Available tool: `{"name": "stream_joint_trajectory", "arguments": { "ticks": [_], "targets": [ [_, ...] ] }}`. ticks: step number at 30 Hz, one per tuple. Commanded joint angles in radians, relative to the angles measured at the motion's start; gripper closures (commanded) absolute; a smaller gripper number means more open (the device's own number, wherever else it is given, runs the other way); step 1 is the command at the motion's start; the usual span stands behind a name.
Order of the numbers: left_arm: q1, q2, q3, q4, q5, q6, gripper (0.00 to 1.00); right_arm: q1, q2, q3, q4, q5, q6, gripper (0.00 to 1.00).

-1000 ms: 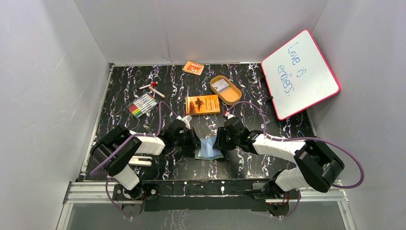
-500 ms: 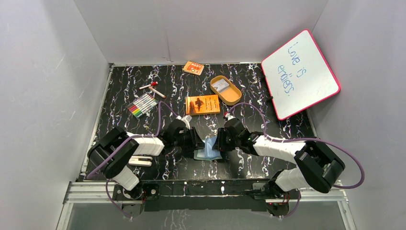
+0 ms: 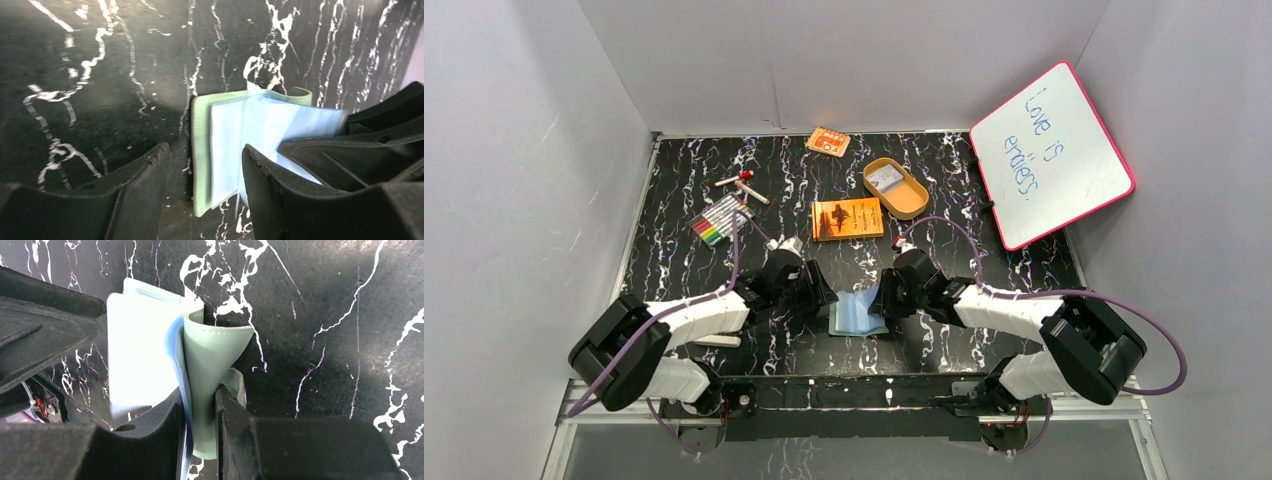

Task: Put the credit cards into the card holder
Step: Open the card holder at the center of the board.

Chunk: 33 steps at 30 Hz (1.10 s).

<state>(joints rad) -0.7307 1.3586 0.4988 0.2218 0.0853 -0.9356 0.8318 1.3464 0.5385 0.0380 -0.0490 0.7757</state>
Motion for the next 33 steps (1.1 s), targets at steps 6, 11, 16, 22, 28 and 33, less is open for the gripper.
{"name": "stream_joint_trajectory", "arguments": {
  "ticks": [6, 11, 16, 22, 28, 33],
  "targets": [
    [-0.002, -0.166, 0.032, -0.187, -0.229, 0.049, 0.46, 0.006, -0.015, -0.026, -0.007, 0.020, -0.007, 0.74],
    [-0.001, -0.155, 0.079, -0.170, -0.188, 0.095, 0.48, 0.006, -0.008, -0.026, -0.004, 0.020, -0.007, 0.74],
    [-0.002, -0.095, 0.081, -0.066, -0.016, 0.098, 0.53, 0.006, -0.009, -0.033, -0.005, 0.027, -0.004, 0.75],
    [-0.008, -0.032, 0.060, 0.096, 0.176, 0.063, 0.62, 0.006, -0.021, -0.066, 0.002, 0.037, 0.012, 0.75],
    [-0.043, 0.070, 0.103, 0.137, 0.240, 0.072, 0.84, 0.004, -0.019, -0.078, 0.010, 0.038, 0.019, 0.76],
    [-0.060, 0.160, 0.112, 0.113, 0.222, 0.079, 0.98, 0.006, -0.022, -0.075, 0.005, 0.039, 0.016, 0.76]
  ]
}}
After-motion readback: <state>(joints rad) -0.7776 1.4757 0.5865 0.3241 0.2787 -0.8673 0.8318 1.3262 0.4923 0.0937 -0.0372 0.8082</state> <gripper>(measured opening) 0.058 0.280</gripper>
